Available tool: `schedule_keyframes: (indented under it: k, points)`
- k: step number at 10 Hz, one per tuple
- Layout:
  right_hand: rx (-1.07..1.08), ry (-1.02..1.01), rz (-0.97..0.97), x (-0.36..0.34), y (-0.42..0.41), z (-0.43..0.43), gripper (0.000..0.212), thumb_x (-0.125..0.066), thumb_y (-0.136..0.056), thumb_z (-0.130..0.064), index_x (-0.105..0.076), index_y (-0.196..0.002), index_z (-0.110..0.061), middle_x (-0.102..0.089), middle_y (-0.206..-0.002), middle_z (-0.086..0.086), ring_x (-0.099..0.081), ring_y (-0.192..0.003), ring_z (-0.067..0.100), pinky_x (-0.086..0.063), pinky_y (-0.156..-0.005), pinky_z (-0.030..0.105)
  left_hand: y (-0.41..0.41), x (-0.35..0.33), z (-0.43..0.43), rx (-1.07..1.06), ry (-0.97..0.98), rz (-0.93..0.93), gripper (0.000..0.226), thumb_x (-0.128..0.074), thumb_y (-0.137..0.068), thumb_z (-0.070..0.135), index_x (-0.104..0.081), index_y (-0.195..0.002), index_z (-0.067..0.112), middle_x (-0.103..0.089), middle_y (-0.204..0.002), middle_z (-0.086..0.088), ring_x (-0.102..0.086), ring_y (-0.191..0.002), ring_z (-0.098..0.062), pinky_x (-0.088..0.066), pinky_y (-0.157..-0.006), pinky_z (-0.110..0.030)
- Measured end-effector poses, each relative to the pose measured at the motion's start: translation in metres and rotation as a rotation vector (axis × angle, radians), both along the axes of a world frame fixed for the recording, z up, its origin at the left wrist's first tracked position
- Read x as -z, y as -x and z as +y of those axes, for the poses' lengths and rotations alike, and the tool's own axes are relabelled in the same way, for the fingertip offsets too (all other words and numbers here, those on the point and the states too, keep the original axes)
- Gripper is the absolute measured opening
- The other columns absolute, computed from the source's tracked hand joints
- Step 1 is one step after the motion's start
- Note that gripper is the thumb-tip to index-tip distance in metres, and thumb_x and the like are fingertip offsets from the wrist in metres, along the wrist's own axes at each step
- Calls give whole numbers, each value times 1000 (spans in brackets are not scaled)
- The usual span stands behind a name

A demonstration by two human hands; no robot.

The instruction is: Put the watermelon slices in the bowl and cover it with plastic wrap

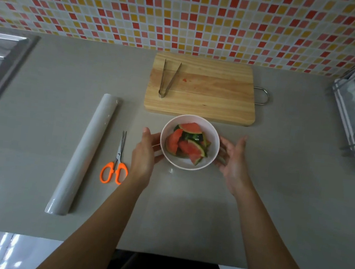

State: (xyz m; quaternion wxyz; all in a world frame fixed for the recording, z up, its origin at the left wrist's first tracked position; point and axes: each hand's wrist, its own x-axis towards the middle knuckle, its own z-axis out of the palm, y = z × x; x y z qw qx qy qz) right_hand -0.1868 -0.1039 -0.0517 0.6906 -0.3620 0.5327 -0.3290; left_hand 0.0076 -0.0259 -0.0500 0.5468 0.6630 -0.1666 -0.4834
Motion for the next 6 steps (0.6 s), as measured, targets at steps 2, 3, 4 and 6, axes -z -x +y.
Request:
schedule_keyframes:
  k: [2, 3, 4, 6]
  points:
    - [4, 10, 6, -3, 0, -16, 67, -7, -88, -66, -62, -96, -27, -73, -79, -13, -69, -77, 0, -52, -59, 16, -6, -2, -20, 88, 24, 71, 59, -18, -101, 44, -71, -99, 17, -76, -91, -1, -70, -88, -9, -53, -74, -21]
    - [19, 2, 0, -2, -1, -20, 68, -9, -88, -67, -64, -93, -27, -74, -76, -13, -69, -76, 1, -53, -59, 16, -10, 0, -28, 97, 17, 63, 61, -18, -101, 43, -72, -88, 18, -77, -83, 1, -70, -84, -11, -52, -76, -24]
    - [-3, -21, 20, 1, -1, -25, 71, -10, -87, -69, -65, -90, -24, -74, -75, -11, -69, -75, 2, -53, -57, 16, -15, 4, -32, 121, -17, 48, 66, -18, -100, 45, -74, -79, 17, -77, -81, -4, -71, -85, -16, -52, -80, -28]
    - [-23, 111, 238, -10, 1, -30, 70, -10, -92, -60, -68, -91, -21, -71, -88, -2, -67, -95, 17, -51, -86, 33, -13, -13, -38, 47, -186, -422, 61, -20, -97, 48, -69, -78, 16, -70, -95, -13, -64, -97, -32, -47, -95, -43]
